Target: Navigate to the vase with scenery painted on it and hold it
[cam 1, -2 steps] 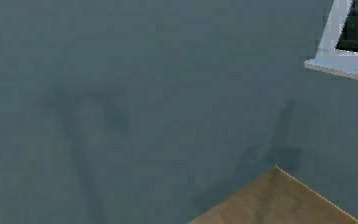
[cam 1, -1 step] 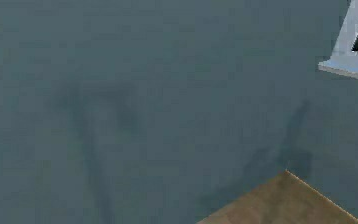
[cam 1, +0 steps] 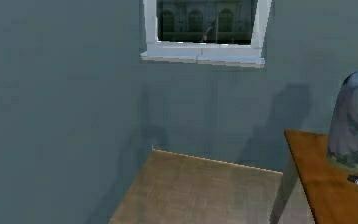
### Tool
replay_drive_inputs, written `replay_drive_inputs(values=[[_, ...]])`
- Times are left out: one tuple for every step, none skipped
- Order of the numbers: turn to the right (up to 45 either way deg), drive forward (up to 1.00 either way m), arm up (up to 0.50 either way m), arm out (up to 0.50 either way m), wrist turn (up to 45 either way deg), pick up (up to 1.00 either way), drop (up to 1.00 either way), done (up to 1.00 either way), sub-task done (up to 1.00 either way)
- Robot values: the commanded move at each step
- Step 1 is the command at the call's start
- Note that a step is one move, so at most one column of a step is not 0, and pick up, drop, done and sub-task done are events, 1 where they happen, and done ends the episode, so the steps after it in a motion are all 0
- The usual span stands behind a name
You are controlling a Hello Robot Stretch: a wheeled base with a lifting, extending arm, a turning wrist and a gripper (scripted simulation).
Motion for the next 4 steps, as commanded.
replay_drive_inputs(values=[[15.0, 0.00, 0.00, 0.00, 0.0, 0.00, 0.00, 0.00, 0.00], [0.0, 1.00, 0.00, 0.00, 0.0, 0.00, 0.00, 0.00, 0.00], [36.0, 0.00, 0.00, 0.00, 0.0, 0.00, 0.00, 0.00, 0.00], [0.0, 0.05, 0.00, 0.00, 0.0, 0.00, 0.00, 0.00, 0.00]])
